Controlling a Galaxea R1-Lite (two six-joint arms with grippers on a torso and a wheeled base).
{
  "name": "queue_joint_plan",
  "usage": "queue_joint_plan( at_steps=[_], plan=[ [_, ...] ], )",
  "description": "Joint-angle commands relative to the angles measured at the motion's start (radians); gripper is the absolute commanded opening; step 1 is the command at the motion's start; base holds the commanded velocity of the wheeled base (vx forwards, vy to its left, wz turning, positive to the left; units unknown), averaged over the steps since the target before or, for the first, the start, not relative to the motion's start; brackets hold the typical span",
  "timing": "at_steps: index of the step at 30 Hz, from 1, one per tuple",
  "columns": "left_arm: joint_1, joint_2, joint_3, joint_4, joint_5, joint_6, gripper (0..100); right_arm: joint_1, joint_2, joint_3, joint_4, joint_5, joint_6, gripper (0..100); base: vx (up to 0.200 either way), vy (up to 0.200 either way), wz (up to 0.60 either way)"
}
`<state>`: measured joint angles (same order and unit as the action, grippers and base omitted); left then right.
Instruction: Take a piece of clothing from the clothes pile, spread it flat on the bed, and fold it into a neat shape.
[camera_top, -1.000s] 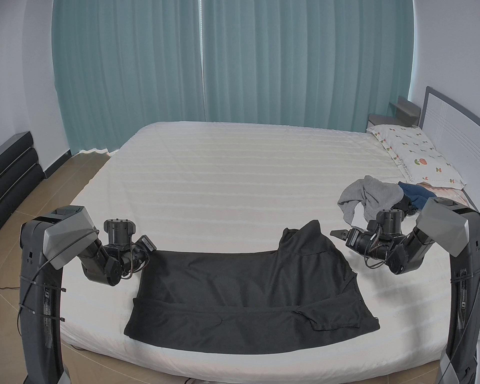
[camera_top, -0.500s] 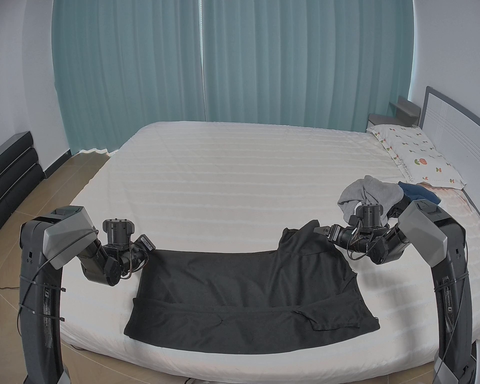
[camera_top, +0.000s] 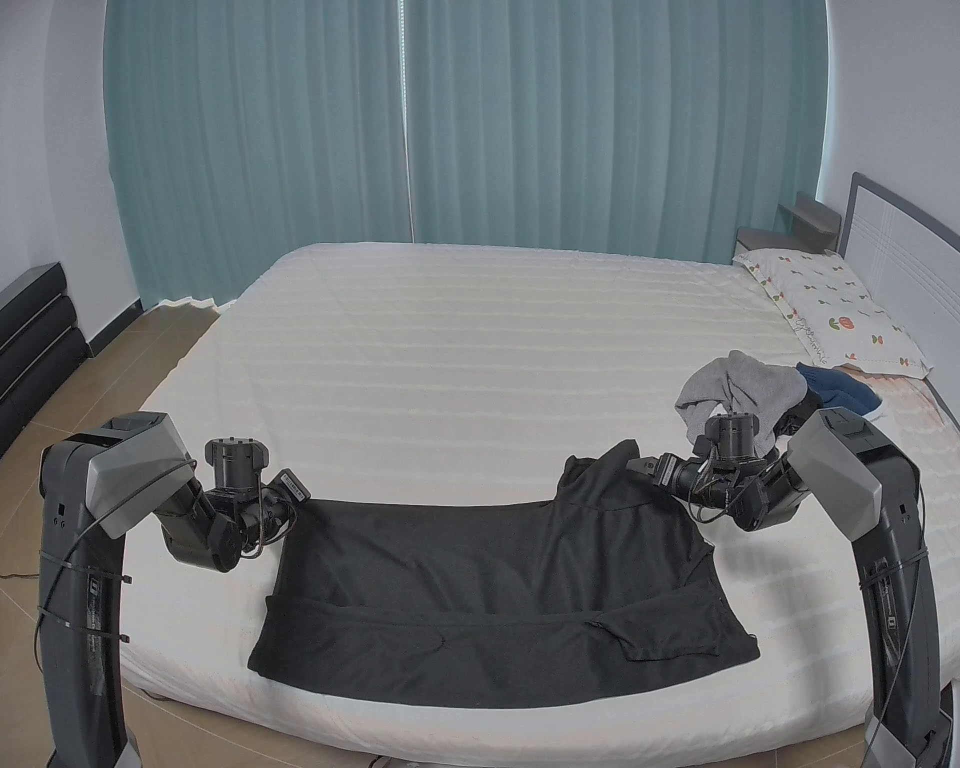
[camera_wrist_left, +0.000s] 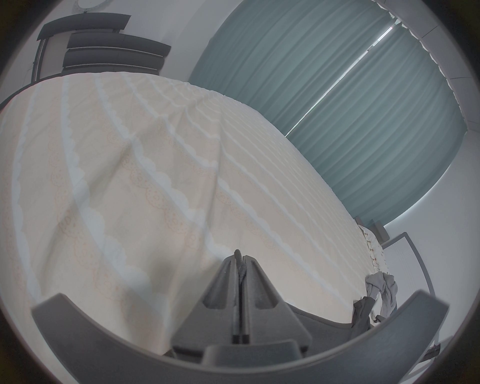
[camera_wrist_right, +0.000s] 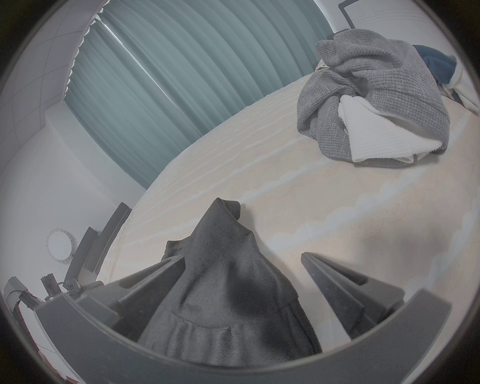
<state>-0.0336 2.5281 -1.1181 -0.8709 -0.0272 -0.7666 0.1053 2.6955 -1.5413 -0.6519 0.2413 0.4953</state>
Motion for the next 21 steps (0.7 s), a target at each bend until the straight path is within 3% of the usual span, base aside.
queue_joint_plan(
  at_steps=[1,17,21],
  plan=[
    [0.000,0.003,-0.002,0.000,0.000,0.000,0,-0.001,0.001,0.001,0.002,0.001,0.006,0,0.000,0.000,0.00],
    [0.000,0.001,-0.005,0.000,0.000,0.000,0,-0.035,-0.049,0.050,0.029,0.015,0.012,0,0.000,0.000,0.00],
    [0.001,-0.026,0.000,0.004,0.000,-0.002,0,-0.047,-0.095,0.086,0.026,0.021,0.068,0,0.000,0.000,0.00]
  ],
)
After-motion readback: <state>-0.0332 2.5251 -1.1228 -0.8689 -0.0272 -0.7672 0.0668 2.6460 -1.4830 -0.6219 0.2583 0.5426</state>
